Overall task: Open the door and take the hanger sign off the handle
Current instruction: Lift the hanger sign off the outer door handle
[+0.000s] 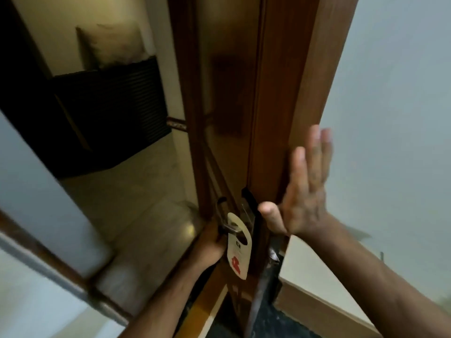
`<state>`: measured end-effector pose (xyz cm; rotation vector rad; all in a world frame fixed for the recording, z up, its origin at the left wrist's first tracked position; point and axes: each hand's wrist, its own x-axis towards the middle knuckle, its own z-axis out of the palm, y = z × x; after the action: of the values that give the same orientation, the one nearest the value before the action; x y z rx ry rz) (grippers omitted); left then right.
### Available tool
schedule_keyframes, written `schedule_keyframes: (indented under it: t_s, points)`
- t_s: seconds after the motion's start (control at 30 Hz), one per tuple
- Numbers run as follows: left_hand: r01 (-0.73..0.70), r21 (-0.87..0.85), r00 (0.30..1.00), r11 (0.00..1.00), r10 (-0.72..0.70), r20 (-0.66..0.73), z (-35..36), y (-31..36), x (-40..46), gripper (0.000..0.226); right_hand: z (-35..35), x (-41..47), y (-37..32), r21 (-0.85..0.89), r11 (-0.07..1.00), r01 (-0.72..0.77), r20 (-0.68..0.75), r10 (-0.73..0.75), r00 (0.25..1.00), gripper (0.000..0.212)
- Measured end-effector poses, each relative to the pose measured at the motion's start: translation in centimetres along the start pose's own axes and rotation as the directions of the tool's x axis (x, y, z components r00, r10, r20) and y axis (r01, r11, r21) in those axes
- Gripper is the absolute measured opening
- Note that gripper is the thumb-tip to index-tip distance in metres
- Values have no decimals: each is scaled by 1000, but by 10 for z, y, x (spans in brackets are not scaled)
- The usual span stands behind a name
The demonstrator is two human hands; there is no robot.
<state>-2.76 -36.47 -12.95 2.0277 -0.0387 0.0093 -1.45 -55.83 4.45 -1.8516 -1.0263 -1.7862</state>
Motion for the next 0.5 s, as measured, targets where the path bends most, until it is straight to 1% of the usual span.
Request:
schedule_keyframes:
  t_s: [0.07,0.1,0.17,0.27,0.37,0.5]
  points:
    - [81,-74,994,994,-75,77,25,11,18,26,1,-7,18,-176,983,48,60,-38,997,87]
    - [114,-148,989,982,-98,115,37,17,26,20,-1,-10,29,-229,971,70,90,-51,995,90]
    - [170,-213,976,962,-134,173,53,25,38,13,-7,-14,48,-276,956,97,123,-65,990,93]
    - [246,-160,948,956,-203,246,73,37,54,17,-21,-19,78,-301,948,103,189,-46,981,98]
    - [243,-86,937,966,-211,278,85,41,65,10,-30,-20,101,-330,937,116,236,-37,971,101]
    - [255,-150,938,955,-207,277,80,33,62,9,-25,-16,109,-311,945,104,253,-23,967,101]
